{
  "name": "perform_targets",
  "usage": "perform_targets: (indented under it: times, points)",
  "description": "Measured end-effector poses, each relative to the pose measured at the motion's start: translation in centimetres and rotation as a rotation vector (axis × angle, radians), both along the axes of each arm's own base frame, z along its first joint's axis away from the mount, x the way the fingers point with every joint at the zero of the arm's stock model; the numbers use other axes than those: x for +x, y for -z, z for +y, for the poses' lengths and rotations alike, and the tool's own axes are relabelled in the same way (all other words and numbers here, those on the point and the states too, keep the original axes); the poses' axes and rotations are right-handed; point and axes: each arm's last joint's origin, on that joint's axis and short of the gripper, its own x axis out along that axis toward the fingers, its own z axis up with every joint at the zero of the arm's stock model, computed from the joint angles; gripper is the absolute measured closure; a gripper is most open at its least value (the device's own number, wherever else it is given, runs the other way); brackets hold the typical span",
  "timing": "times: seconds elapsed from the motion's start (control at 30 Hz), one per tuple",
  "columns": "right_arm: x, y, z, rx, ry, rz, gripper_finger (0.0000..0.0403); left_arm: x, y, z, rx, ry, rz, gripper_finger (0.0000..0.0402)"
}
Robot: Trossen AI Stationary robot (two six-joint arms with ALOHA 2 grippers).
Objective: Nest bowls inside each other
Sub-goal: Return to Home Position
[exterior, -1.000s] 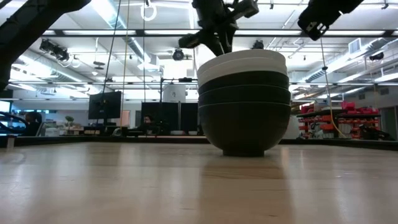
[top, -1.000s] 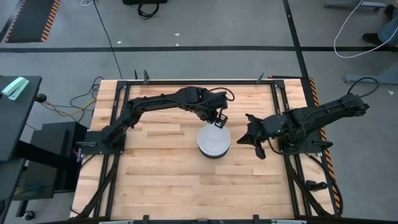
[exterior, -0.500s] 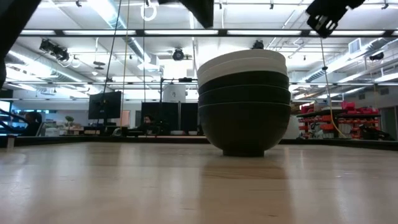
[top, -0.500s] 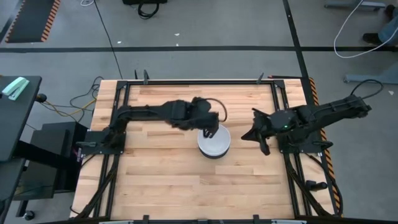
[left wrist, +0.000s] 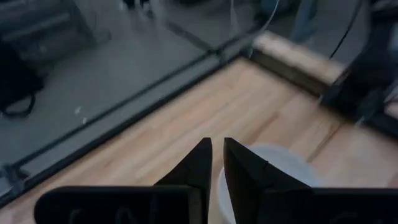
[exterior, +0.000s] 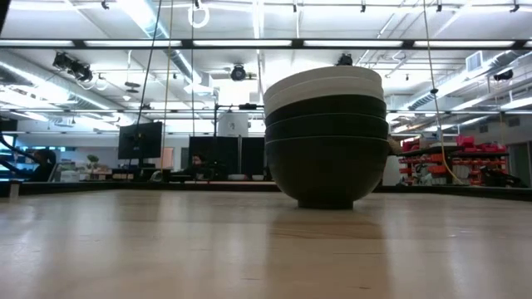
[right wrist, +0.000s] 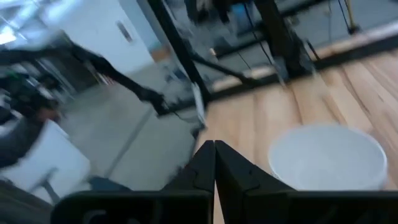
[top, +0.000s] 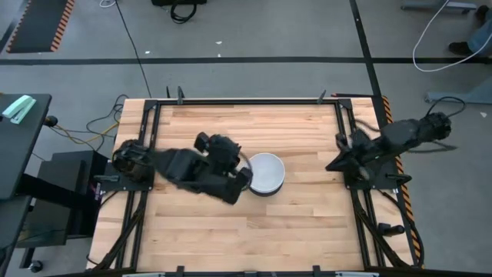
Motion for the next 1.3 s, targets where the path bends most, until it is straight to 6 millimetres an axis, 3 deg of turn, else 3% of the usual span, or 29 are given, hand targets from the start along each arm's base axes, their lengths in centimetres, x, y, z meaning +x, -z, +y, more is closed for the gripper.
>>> perform_targets:
  times: [0.23, 0.5, 0.8, 1.07, 1.3]
  points:
    - [-1.9, -3.2, -0.6, 0.062, -0.03, -0.095, 0.039, -1.3, -0.8, -3.5, 0.005, 0.063, -0.109, 0.0361]
    - [-3.0, -5.1, -1.0, 0.104, -0.043, -0.131, 0.0386, -1.2, -1.1, -6.0, -0.206, 0.217, -0.152, 0.0367]
    - [-3.4, -4.9, -0.8, 0.108, -0.171, -0.072, 0.0385, -1.4, -1.6, -7.0, -0.091, 0.372, -0.085, 0.0358]
    - [-4.1, -5.0, -1.2, 0.101, -0.18, -0.13, 0.0387, -2.8, -2.3, -9.7, 0.019, 0.456, -0.109, 0.0366]
    - [-4.5, -2.8, -1.3, 0.195, -0.18, -0.229, 0.0385, -3.8, -1.8, -11.7, 0.025, 0.437, -0.16, 0.036]
